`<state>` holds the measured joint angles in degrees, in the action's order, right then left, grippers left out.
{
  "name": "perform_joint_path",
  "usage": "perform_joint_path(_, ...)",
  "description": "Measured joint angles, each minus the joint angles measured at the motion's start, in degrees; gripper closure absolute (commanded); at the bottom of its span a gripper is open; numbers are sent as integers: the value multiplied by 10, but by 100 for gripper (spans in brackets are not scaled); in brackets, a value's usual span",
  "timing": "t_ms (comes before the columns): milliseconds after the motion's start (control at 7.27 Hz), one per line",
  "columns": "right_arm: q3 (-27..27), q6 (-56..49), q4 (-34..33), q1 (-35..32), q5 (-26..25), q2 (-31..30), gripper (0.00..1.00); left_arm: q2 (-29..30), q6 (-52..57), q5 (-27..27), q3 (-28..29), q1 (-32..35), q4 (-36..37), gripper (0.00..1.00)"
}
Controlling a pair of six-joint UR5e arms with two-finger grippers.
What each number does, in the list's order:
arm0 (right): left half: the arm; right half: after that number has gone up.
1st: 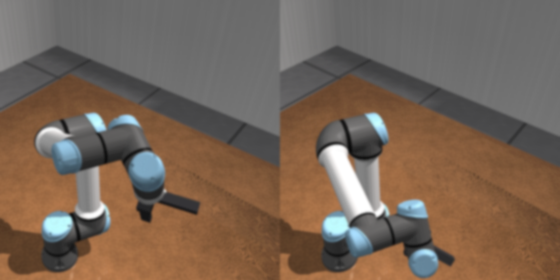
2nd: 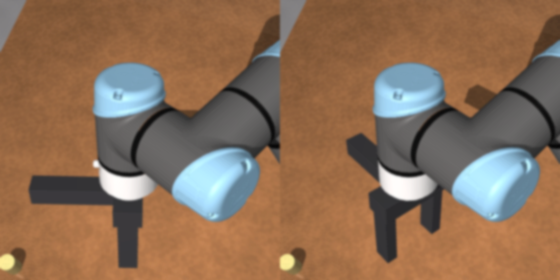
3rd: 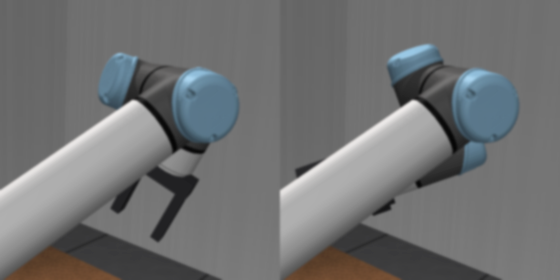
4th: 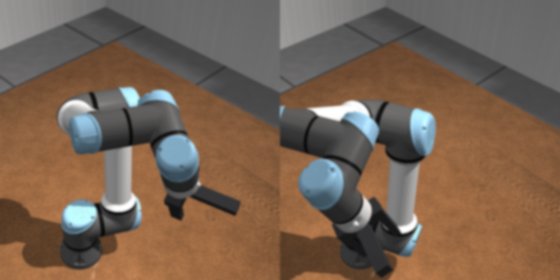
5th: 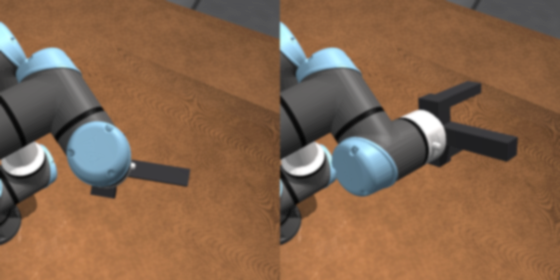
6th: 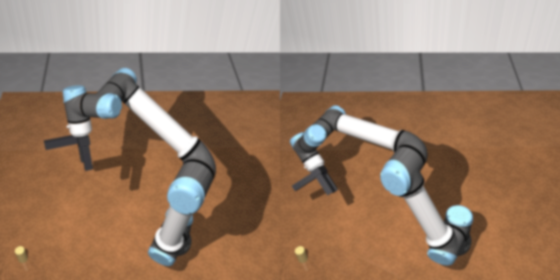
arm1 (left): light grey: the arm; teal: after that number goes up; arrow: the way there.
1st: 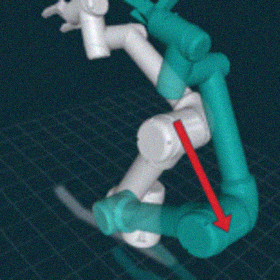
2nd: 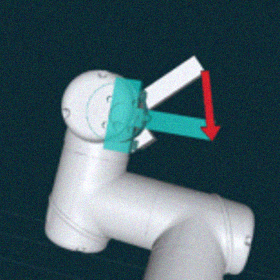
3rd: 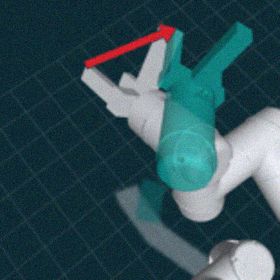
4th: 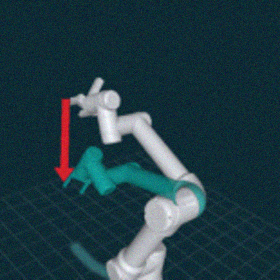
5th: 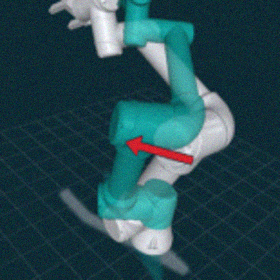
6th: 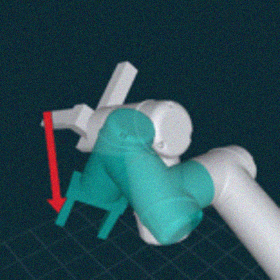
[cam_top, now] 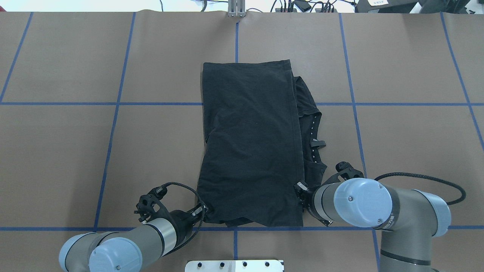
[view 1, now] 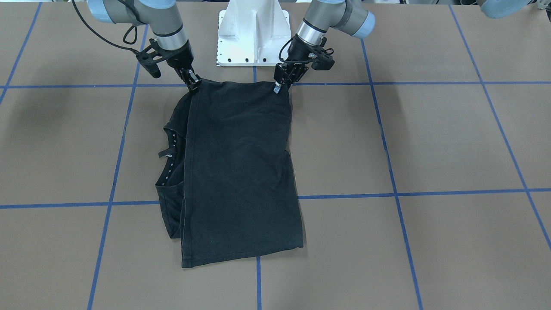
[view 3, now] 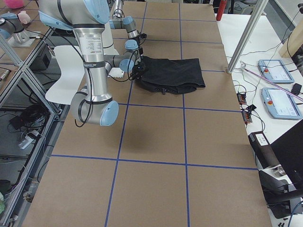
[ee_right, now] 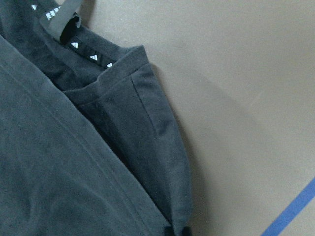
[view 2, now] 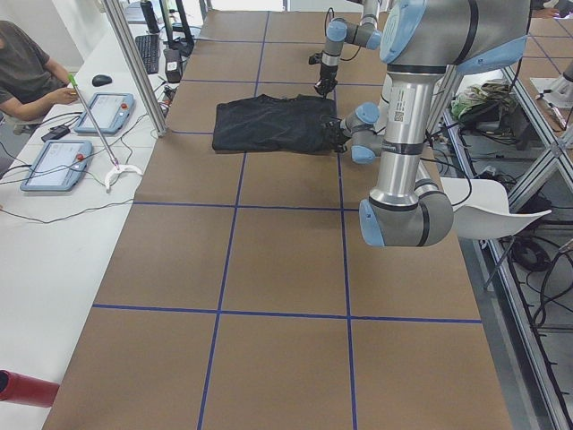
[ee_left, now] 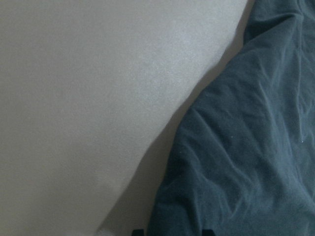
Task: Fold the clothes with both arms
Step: 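Hold the shirt's near corners with both grippers, then lift the near edge with both grippers and fold it over farther from the robot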
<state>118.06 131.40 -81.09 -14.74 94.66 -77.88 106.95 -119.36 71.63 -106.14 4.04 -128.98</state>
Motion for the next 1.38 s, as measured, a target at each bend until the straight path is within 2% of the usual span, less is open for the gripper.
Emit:
perform_joint_path(138,-1,0,0,0,0,0,100,0,0,0,-7,0,9,100)
perform_joint_path(688,8,0,0,-4,0,-3,100,1,1,2,-32,-1,40,100)
perform_joint_path(963,54,0,-1,-7,4,-30,100,1,1,19,-87,-3,93,100)
perform_joint_path(1101,86,0,-1,-14,18,-49,100,1,1,32,-115,-3,113,100)
perform_joint_path(1376,111,-6,-1,-85,95,-53,100,16,3,55,-140,35,128,100)
